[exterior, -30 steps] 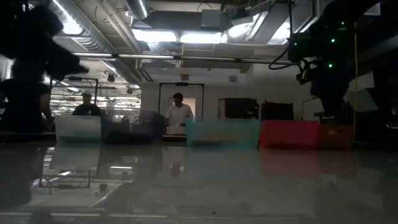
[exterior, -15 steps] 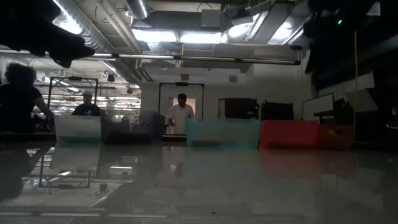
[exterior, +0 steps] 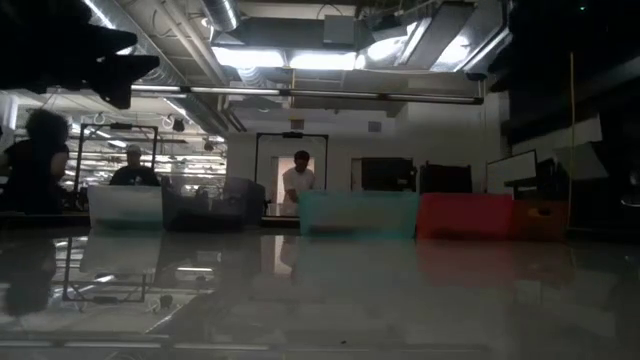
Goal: Sort blocks
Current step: Return to Home Position
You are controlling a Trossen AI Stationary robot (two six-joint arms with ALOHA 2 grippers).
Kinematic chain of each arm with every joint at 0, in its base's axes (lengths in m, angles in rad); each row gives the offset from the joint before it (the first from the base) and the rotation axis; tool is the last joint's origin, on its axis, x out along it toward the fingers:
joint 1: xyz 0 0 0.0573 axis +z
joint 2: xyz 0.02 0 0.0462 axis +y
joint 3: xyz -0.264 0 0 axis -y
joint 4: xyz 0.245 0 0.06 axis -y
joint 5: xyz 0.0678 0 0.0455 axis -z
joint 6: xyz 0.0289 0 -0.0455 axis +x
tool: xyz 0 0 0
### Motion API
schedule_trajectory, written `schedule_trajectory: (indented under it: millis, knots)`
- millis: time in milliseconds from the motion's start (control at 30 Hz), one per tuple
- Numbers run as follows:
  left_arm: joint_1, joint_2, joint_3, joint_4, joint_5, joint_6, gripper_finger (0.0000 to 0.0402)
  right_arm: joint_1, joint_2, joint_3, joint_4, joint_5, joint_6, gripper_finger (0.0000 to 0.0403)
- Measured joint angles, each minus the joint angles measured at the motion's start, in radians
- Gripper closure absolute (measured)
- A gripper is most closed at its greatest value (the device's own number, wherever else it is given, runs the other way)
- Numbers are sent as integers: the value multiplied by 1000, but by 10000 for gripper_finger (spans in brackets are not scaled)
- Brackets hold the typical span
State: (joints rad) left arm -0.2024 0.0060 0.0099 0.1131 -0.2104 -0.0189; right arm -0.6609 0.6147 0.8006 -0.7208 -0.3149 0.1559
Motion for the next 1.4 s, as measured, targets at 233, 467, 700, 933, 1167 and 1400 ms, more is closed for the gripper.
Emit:
schedule_trajectory:
  millis: [233,467,700,933,1167,1400]
  knots:
    - [0,-1,0,1,39,-1,208,0,-119,-185,432,-132,103,182]
    - [0,-1,0,-33,39,35,208,0,-179,-407,813,-154,267,182]
    - [0,0,0,-75,40,24,208,0,-180,-503,855,-150,282,182]
    - [0,0,0,-75,40,35,208,0,-180,-618,966,-124,258,182]
    - [0,0,0,-75,40,37,208,0,-179,-751,1123,-78,260,182]
    - [0,0,0,-75,40,38,208,0,-179,-788,1026,-156,257,182]
